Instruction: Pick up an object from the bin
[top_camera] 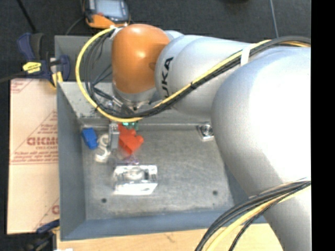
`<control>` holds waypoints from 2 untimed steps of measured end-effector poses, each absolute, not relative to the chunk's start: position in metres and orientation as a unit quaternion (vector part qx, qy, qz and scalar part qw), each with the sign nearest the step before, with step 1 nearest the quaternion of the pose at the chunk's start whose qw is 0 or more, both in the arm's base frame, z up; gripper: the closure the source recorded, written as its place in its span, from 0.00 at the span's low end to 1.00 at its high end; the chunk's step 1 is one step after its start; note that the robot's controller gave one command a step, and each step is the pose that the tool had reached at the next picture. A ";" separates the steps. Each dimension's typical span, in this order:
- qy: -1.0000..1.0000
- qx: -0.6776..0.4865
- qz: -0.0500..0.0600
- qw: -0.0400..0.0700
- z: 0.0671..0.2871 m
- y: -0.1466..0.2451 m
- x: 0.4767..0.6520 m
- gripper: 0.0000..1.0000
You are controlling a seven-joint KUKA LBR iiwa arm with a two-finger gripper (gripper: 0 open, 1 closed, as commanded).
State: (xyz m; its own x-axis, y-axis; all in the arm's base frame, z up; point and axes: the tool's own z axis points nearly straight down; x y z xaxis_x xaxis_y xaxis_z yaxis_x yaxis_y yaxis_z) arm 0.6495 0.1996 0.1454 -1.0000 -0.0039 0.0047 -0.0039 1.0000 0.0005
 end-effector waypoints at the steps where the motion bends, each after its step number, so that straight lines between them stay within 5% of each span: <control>1: -0.996 -0.087 -0.001 0.001 0.071 0.126 0.654 0.00; 2: -0.987 -0.158 -0.001 -0.002 0.102 0.126 0.641 0.00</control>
Offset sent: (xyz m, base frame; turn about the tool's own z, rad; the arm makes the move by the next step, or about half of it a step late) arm 0.0041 -0.0717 -0.0754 0.1793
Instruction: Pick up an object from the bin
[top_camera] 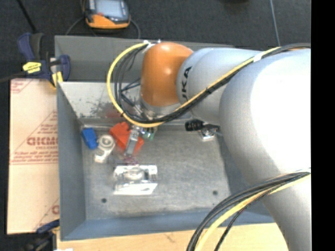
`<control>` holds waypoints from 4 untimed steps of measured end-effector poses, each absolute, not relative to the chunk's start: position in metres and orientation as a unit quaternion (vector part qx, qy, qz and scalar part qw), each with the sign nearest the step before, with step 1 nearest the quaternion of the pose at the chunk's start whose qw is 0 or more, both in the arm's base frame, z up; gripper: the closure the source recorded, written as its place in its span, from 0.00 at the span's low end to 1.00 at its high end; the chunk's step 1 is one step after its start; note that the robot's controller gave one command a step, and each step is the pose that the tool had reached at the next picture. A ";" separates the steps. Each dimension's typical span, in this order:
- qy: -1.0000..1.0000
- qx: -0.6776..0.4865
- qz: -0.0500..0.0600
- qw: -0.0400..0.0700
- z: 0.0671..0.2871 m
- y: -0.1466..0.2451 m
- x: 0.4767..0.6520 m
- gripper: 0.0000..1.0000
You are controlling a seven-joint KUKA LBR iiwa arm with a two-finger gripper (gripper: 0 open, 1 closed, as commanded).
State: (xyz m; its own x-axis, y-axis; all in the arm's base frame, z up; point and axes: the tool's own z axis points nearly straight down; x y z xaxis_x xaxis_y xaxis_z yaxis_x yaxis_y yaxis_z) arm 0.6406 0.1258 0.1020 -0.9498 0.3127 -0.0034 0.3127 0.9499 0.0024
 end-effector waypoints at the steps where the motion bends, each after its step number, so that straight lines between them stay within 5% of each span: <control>1: 0.979 0.206 0.001 0.003 0.131 0.125 0.641 0.00; 2: 0.977 0.215 0.000 -0.001 0.067 0.118 0.641 0.00; 3: 0.977 0.215 0.000 0.001 0.068 0.118 0.642 0.00; 4: 0.977 0.215 0.001 0.001 0.068 0.118 0.642 1.00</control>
Offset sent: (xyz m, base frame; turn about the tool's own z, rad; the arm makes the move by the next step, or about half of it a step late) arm -0.0017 0.0001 0.0266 0.0992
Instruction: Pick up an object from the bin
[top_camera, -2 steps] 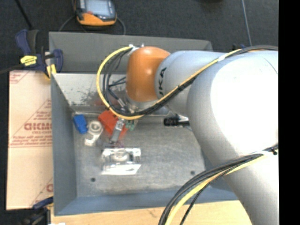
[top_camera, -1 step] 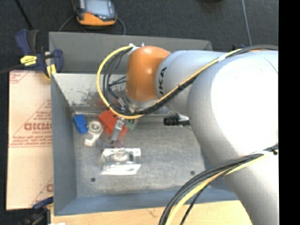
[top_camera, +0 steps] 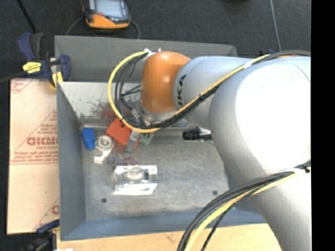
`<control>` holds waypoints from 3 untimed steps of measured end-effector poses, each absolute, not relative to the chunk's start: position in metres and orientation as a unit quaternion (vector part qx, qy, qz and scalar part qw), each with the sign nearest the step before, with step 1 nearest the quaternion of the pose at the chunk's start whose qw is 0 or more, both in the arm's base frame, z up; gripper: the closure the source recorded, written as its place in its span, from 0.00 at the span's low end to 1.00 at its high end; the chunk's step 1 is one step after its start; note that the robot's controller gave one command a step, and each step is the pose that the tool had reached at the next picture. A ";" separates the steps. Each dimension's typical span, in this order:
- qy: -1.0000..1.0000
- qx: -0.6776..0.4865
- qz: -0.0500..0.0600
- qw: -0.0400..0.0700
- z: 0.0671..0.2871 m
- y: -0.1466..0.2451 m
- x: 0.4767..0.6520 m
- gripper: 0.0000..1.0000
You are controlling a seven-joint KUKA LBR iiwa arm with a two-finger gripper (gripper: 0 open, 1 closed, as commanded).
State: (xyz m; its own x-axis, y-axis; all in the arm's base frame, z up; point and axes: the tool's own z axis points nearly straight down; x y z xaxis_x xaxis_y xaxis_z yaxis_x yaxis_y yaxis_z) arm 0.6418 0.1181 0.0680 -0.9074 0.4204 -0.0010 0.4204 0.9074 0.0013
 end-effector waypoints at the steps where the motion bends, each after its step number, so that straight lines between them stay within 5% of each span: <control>1: 0.977 0.215 0.002 0.003 0.099 0.118 0.644 1.00; 2: 0.977 0.215 0.002 0.004 0.162 0.117 0.646 1.00; 3: 0.977 0.215 0.001 0.003 0.181 0.116 0.648 1.00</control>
Offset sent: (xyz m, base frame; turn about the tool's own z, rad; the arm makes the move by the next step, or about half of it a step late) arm 0.0000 0.0001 0.0284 0.0000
